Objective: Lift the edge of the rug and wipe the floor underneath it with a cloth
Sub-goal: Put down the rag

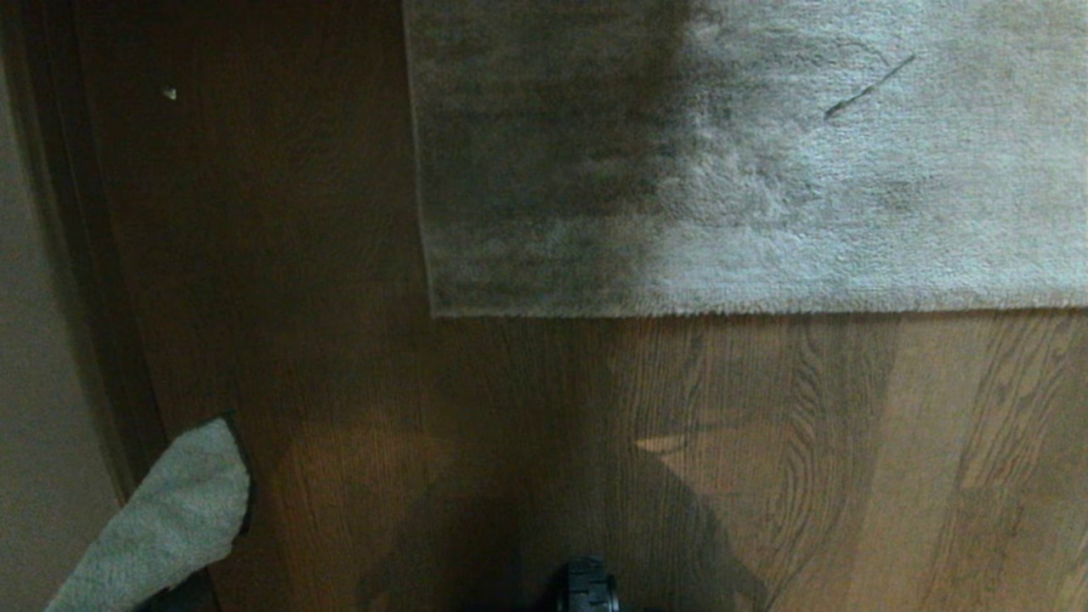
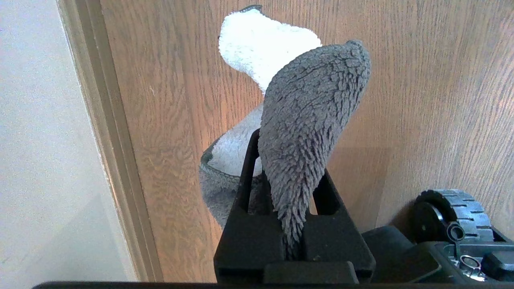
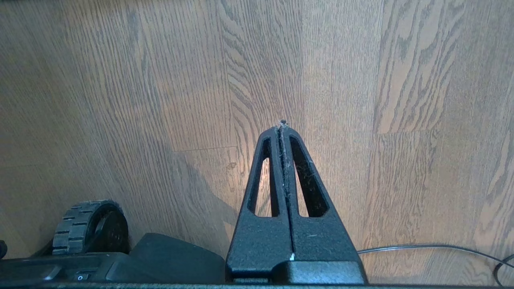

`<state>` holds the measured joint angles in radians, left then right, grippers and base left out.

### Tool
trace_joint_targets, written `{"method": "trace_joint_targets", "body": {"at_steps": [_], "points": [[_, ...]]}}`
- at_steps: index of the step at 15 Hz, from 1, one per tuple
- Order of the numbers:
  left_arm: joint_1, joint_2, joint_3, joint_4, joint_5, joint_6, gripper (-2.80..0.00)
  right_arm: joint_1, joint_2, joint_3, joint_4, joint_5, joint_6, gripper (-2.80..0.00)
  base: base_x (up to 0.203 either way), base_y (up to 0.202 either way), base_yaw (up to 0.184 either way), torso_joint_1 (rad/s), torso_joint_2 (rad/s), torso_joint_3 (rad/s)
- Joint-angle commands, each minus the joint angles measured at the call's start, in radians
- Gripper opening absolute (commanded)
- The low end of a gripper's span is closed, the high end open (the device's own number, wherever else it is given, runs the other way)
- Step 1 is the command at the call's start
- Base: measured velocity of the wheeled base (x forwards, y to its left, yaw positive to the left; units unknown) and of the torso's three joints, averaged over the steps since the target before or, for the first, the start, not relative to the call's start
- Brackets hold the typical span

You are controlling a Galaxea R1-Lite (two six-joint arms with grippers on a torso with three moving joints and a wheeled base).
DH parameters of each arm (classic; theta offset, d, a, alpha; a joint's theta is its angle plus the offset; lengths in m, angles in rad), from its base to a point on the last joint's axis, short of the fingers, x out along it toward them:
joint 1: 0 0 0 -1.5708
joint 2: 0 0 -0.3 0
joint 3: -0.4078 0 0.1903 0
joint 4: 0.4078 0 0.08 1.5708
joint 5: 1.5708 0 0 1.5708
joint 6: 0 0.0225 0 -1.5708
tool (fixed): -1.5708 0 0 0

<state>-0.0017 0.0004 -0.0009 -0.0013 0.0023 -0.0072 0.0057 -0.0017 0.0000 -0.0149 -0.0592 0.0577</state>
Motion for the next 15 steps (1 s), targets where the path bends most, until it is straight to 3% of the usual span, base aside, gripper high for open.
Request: {"method": "trace_joint_targets", "body": {"at_steps": [1, 15], "points": [[0.000, 0.000, -0.001, 0.000, 0.001, 0.000, -2.80, 0.000, 0.002, 0.000, 0.000, -0.001, 0.001, -2.80, 0.000, 0.000, 0.000, 0.000, 0.00, 0.000], [0.000, 0.000, -0.001, 0.000, 0.001, -0.010, -2.80, 0.000, 0.002, 0.000, 0.000, -0.001, 0.001, -2.80, 0.000, 0.000, 0.000, 0.000, 0.00, 0.000]]}}
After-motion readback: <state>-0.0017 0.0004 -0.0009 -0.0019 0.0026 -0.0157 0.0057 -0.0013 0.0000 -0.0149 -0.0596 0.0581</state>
